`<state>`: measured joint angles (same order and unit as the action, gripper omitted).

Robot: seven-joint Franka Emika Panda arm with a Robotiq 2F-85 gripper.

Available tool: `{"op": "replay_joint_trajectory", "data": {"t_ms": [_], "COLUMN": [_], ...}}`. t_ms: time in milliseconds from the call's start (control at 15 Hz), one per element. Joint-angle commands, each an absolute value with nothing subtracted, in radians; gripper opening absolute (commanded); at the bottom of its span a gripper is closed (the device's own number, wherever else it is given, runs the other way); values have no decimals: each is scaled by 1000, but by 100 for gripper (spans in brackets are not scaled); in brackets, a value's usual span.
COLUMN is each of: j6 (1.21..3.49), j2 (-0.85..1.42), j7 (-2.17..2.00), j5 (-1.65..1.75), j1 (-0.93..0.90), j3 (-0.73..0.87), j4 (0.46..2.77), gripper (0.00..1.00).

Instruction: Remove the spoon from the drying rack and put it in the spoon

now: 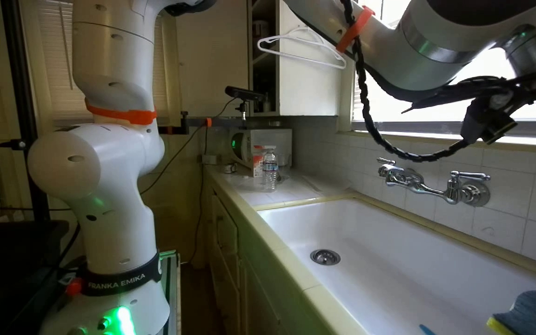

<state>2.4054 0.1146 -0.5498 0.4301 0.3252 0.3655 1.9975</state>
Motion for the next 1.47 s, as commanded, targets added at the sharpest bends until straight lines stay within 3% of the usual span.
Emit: {"op": "replay_joint_trajectory", "data": {"t_ms": [0, 133, 200, 1200, 1267, 1400], "j6": [2420, 2420, 2419, 2505, 2516, 2531], "j2": [116, 117, 116, 169, 175, 187], "j7": [-559, -558, -554, -602, -605, -606], "j5": [412, 413, 408, 281, 276, 264], "j1": [324, 326, 327, 341, 341, 340], "j3": [379, 384, 385, 416, 419, 423], "j4": [2001, 2003, 2007, 2011, 2009, 2006], "gripper": [85, 98, 100, 99, 80, 70]}}
